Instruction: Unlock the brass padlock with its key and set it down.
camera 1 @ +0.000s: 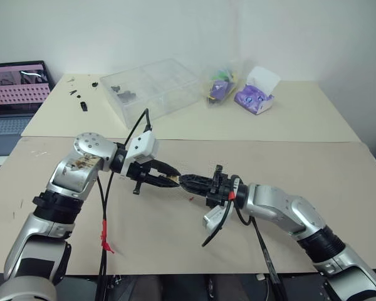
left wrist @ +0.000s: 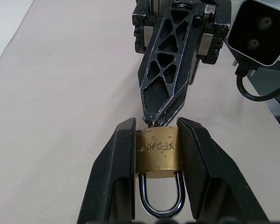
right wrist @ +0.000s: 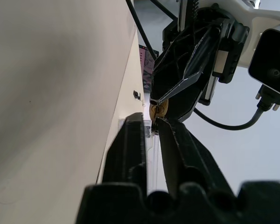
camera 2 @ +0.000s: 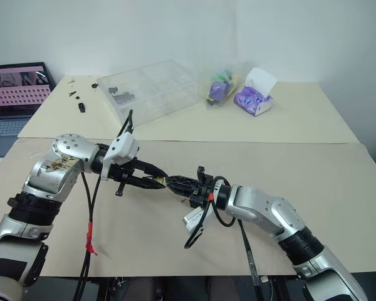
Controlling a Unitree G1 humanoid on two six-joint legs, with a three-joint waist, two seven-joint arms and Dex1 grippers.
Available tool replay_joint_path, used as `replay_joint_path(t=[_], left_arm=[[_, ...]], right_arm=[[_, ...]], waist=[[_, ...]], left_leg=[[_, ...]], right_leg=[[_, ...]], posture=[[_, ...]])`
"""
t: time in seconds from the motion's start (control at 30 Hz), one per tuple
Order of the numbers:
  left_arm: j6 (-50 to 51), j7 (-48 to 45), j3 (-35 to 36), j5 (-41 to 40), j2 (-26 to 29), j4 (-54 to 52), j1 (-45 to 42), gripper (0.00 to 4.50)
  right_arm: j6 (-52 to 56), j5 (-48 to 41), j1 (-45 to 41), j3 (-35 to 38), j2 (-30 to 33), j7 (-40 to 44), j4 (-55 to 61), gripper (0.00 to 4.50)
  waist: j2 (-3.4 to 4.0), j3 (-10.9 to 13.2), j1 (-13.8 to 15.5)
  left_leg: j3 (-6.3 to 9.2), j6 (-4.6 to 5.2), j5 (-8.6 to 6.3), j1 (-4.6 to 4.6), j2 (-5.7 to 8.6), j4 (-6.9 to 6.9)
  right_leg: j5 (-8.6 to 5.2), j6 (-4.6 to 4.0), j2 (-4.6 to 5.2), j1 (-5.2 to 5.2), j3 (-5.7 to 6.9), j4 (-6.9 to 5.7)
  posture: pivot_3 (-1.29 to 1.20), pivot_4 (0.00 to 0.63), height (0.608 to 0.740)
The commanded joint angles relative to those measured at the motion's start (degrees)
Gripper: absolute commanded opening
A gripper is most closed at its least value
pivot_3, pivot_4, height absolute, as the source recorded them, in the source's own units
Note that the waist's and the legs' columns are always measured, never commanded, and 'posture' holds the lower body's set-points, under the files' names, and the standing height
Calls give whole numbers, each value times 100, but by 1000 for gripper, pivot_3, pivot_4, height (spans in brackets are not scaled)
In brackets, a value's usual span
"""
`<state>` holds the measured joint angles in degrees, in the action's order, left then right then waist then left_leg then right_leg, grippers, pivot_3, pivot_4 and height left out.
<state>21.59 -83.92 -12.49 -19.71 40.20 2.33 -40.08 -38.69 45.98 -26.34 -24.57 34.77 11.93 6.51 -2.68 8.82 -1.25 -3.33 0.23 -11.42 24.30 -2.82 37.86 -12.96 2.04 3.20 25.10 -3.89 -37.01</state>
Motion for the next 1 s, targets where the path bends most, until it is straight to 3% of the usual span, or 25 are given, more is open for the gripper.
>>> replay_joint_path(t=[0.03, 0.23, 0.67, 1.0], left_arm=[[-10, 2, 97, -55, 36, -157, -70, 850], [-53, 30, 83, -37, 11, -152, -67, 850], [-77, 85, 72, -4, -49, -122, -79, 850], [-98, 135, 105, 1, -61, -140, -61, 850]], right_arm=[[-44, -48, -28, 155, -17, 1, 153, 106], [164, -444, -58, 186, -155, 338, 203, 106], [1927, -3117, 132, 204, -525, 2513, 700, 106], [2573, -3444, 161, 300, -708, 2868, 938, 106]], waist=[[0, 0, 0], [0, 0, -1], [0, 0, 7], [0, 0, 16]], left_leg=[[0, 0, 0, -2, 0, 0], [0, 0, 0, -2, 0, 0], [2, 0, 0, -6, 0, 1], [2, 0, 0, -6, 0, 1]], right_leg=[[0, 0, 0, -2, 0, 0], [0, 0, 0, -2, 0, 0], [2, 0, 0, -8, 0, -1], [1, 1, -1, -8, 1, -3]], posture=[[0, 150, 740], [0, 150, 740], [0, 150, 740], [0, 150, 740]])
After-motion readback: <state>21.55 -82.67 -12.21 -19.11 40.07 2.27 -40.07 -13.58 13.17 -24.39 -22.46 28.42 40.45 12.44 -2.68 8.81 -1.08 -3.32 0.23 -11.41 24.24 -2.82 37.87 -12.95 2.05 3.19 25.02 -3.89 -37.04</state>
